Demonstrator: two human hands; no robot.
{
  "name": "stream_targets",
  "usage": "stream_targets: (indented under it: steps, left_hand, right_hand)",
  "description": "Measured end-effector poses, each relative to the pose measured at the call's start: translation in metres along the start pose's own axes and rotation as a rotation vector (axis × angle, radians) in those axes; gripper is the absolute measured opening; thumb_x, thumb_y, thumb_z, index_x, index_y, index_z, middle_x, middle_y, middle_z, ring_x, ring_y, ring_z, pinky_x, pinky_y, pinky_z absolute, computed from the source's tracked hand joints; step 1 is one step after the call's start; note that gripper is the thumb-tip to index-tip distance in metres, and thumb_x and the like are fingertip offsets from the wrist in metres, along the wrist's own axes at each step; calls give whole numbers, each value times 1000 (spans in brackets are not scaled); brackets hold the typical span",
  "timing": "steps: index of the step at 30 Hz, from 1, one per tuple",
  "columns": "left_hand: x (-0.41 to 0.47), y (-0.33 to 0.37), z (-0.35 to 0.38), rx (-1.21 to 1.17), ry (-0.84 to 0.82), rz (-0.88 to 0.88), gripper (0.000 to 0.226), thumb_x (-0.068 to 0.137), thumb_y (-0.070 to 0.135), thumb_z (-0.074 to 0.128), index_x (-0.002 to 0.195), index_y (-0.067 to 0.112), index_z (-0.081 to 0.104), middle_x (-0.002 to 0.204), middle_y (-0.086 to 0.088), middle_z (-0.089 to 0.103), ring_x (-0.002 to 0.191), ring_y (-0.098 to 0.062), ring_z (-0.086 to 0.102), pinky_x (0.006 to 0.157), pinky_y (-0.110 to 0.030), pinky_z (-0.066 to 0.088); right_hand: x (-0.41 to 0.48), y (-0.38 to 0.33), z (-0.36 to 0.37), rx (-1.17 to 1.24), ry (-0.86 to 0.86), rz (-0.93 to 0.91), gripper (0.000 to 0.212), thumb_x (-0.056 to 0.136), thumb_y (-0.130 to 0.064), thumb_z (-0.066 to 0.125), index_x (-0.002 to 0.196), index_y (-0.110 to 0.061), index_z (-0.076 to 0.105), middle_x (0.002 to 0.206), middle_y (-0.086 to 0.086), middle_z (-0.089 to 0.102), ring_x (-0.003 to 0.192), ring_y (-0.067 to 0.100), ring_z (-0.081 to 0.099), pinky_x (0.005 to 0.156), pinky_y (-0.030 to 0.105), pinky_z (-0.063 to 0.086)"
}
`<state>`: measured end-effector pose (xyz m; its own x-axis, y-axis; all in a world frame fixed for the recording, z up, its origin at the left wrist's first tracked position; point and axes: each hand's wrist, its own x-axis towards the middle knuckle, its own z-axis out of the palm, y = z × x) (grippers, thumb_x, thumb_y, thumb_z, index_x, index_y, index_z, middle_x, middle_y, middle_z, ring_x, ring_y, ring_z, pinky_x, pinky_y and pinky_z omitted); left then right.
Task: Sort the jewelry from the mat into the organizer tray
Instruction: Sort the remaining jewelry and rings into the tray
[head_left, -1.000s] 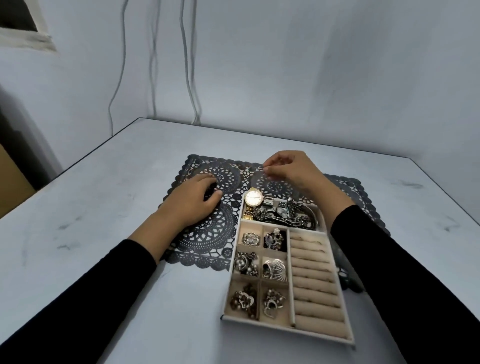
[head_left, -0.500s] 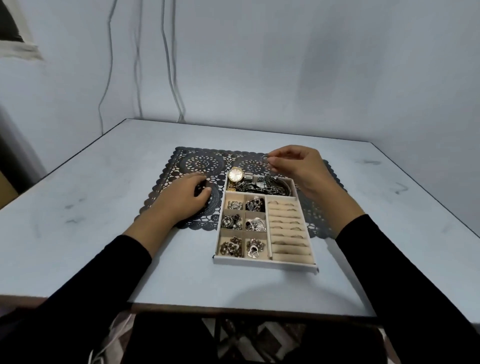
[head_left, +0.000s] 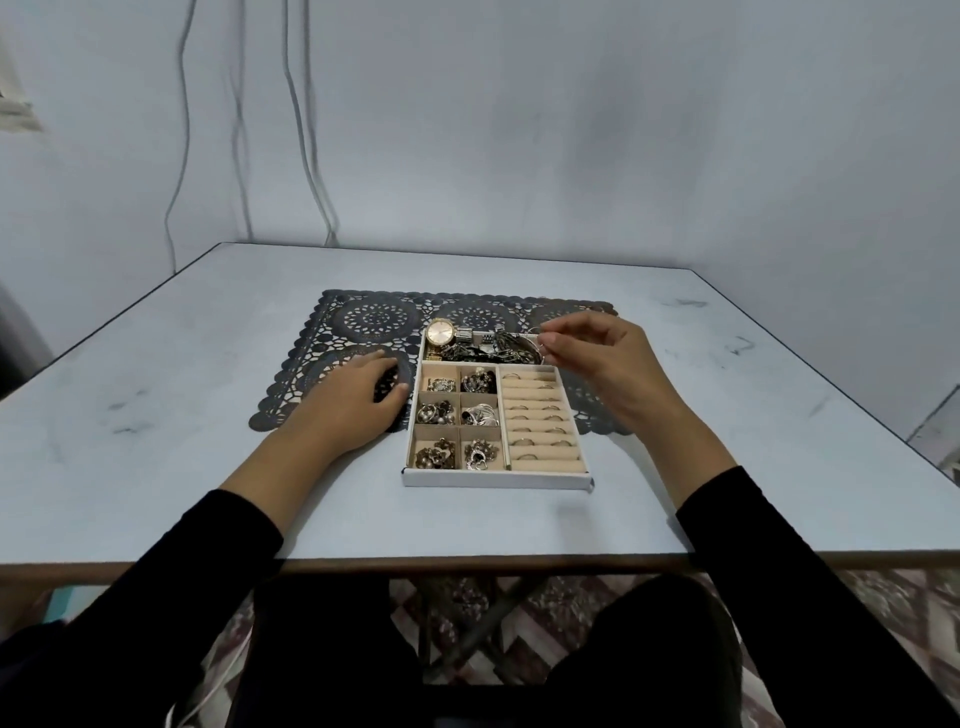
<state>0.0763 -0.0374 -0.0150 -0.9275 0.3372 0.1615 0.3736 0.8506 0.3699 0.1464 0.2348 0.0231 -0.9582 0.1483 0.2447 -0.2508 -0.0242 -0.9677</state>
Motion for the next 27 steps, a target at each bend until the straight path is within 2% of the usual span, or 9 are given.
stream_targets:
  steps: [6,10,11,14,16,21,24,27]
  left_hand:
    - [-6,4,-1,1,10,8,52,100,40,46,146,17,43,157,-1,32,142,-23,34,116,-39,30]
    - [-10,6,1,4,17,4,52,100,40,46,147,17,42,157,0,32,143,-21,32,115,-37,28]
    - [-11,6,2,3,21,6,52,100,40,46,147,17,42,157,0,33,143,-21,32,115,-37,28]
    - [-14,6,3,-1,31,11,52,99,39,47,146,17,43,157,0,34,143,-21,33,115,-35,27]
    - [-15,5,3,-12,32,9,52,99,39,48,146,17,43,157,1,34,143,-21,34,115,-35,28]
    - [-15,5,3,-19,37,5,52,99,40,48,146,18,44,157,2,34,142,-20,34,114,-35,28]
    - [-16,5,3,-19,44,5,52,99,39,48,145,17,44,156,1,35,142,-20,35,113,-34,28]
    - [-17,5,3,-23,46,4,52,99,39,48,145,16,45,156,1,35,142,-20,34,114,-33,28]
  right_hand:
    - [-22,-2,-8,-48,-31,-10,18,77,-1,72,96,0,70,84,12,70,79,18,67,76,28,58]
    - [-35,2,-16,-131,-50,51,24,73,-15,77,95,-6,72,90,18,72,84,27,70,80,53,51]
    - [-39,3,-17,-153,-69,43,24,73,-15,77,94,-6,72,91,20,71,85,28,70,79,51,50]
    - [-49,3,-21,-169,-133,19,16,76,-5,73,92,-3,72,84,14,72,77,21,69,66,29,55]
    - [-55,4,-23,-174,-168,8,16,77,5,70,93,3,70,82,13,72,77,19,69,68,21,54]
    - [-61,-5,-28,-309,-257,-4,15,77,4,71,92,2,71,88,20,72,85,25,70,79,26,56]
    - [-63,-11,-29,-388,-317,-8,14,78,2,72,92,0,72,89,18,72,89,27,70,84,29,56]
    - [-65,-15,-29,-483,-352,-22,13,79,0,73,91,-1,73,85,12,73,87,24,70,82,27,55]
